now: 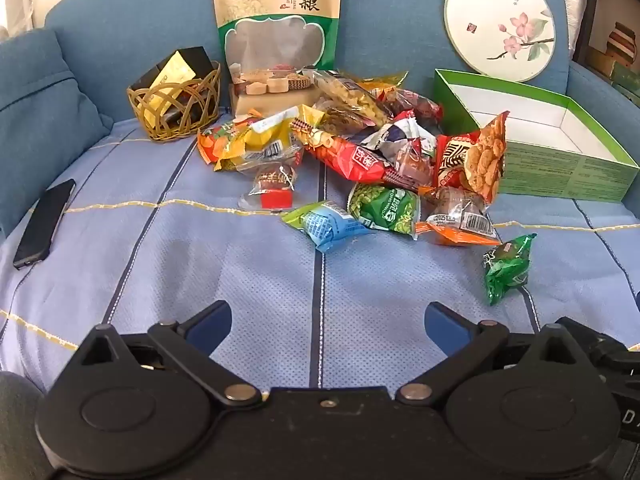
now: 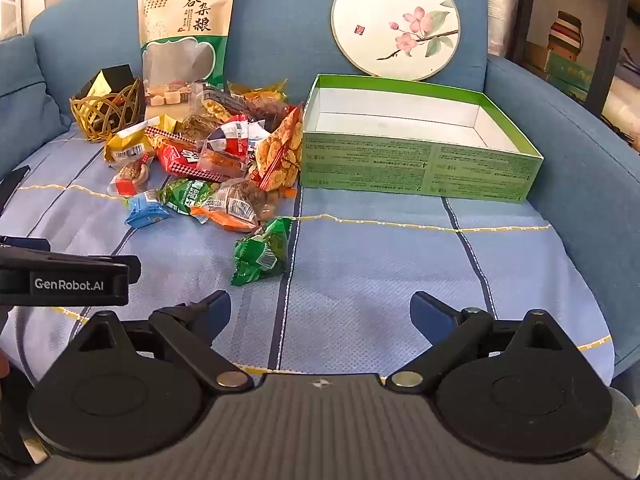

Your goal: Organize snacks

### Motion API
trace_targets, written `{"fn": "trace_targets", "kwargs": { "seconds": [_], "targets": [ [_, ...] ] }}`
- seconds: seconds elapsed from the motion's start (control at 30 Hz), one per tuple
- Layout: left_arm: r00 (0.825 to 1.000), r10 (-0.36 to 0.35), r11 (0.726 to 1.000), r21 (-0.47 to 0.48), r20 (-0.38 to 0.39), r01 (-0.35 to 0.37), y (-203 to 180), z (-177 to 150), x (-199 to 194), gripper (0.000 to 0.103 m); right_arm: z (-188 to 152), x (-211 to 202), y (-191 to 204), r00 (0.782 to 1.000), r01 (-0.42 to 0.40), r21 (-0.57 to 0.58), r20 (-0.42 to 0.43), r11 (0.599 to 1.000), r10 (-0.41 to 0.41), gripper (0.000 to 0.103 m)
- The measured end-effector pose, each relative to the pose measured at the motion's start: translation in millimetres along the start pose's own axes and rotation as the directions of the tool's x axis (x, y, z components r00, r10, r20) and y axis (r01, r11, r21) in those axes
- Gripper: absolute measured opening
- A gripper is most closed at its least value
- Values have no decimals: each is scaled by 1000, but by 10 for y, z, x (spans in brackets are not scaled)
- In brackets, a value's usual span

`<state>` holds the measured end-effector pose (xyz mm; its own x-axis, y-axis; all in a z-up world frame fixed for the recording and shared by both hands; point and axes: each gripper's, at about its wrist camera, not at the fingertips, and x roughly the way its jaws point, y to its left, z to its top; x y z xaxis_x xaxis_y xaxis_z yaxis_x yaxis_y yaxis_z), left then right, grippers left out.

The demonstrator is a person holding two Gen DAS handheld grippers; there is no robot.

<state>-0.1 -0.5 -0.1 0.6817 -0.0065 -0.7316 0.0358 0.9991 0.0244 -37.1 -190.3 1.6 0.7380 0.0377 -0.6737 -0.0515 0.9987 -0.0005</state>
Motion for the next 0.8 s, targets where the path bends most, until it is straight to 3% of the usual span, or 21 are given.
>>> {"fn": "trace_targets", "kwargs": {
  "seconds": [0.8],
  "targets": [
    [1000, -12, 1000, 18, 4, 12, -41, -15, -33, 103, -3, 24, 24, 1000, 31, -33, 2, 999, -31, 103]
  ]
}}
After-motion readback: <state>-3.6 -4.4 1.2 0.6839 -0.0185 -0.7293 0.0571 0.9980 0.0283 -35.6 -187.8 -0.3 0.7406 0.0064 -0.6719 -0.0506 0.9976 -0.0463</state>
